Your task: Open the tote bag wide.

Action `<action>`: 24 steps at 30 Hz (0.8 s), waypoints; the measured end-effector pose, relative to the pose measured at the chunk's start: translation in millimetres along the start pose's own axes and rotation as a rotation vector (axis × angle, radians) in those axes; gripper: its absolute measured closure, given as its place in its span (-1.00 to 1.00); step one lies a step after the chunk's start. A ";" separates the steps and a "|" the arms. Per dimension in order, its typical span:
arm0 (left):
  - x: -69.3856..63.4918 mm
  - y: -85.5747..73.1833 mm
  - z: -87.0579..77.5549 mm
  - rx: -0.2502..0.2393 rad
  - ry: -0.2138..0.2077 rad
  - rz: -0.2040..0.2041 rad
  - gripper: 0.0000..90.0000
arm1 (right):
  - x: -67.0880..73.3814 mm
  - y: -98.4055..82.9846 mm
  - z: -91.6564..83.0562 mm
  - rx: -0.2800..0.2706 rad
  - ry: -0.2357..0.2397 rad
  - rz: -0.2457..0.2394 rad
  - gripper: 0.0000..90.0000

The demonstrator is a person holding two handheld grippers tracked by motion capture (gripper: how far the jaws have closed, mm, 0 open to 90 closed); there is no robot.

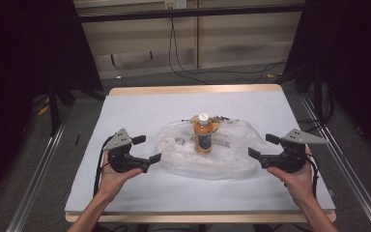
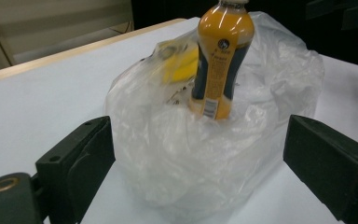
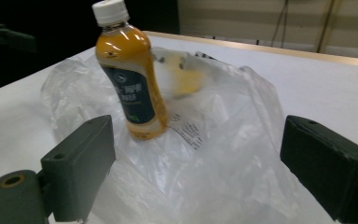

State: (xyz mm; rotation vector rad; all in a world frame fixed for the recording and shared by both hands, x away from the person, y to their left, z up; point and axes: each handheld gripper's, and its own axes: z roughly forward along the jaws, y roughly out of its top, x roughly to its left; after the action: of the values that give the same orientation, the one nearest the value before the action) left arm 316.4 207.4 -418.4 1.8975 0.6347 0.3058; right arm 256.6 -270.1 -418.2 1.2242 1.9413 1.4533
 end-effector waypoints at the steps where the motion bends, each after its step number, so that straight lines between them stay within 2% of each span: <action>1: 0.2 -2.6 -3.1 -0.004 0.008 -0.004 -0.84 | -0.4 -1.4 -2.2 -0.004 0.001 0.007 -0.78; 7: 3.0 -17.3 -20.3 -0.028 0.029 -0.064 -0.88 | 5.3 -8.5 -17.9 -0.037 -0.006 -0.011 -0.74; 9: 4.3 -22.7 -24.4 -0.037 0.005 -0.083 -0.92 | 7.3 -11.7 -22.9 -0.035 -0.016 -0.021 -0.74; 10: 3.3 -24.9 -26.7 -0.035 0.014 -0.092 -0.92 | 7.4 -13.6 -25.2 -0.039 -0.010 -0.016 -0.76; 12: 1.4 -30.4 -28.8 -0.035 -0.014 -0.114 -0.92 | 7.4 -17.2 -29.7 -0.037 -0.026 -0.009 -0.81; 14: -2.9 -33.6 -31.9 -0.015 0.020 -0.098 -0.92 | 6.9 -21.0 -35.6 -0.031 -0.036 0.003 -0.83; 15: -4.2 -36.2 -35.3 -0.007 0.021 -0.092 -0.92 | 6.4 -21.8 -37.3 -0.032 -0.042 0.003 -0.86; 16: -4.7 -38.4 -36.7 -0.023 0.011 -0.101 -0.92 | 6.0 -22.7 -40.3 -0.028 -0.046 0.001 -0.90; 17: -6.0 -40.6 -40.4 -0.009 0.035 -0.116 -0.92 | 5.8 -23.6 -42.6 -0.028 -0.050 0.002 -0.91; 19: -6.6 -44.8 -44.1 -0.012 0.040 -0.137 -0.92 | 5.6 -27.7 -47.3 -0.018 -0.057 -0.001 -0.93; 21: -9.6 -50.3 -49.7 -0.012 0.084 -0.116 -0.92 | 5.0 -33.6 -53.0 -0.020 -0.076 0.000 -0.91; 22: -9.8 -52.2 -51.8 -0.003 0.087 -0.112 -0.92 | 4.8 -36.5 -55.0 -0.028 -0.084 0.014 -0.90; 24: -11.8 -58.0 -55.6 -0.026 0.117 -0.127 -0.92 | 5.4 -43.6 -58.4 -0.041 -0.115 0.021 -0.88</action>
State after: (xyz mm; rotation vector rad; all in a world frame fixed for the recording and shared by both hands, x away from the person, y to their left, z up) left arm 263.0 261.1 -447.8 1.8154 0.8224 0.3437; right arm 192.5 -300.2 -436.0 1.2840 1.8192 1.3940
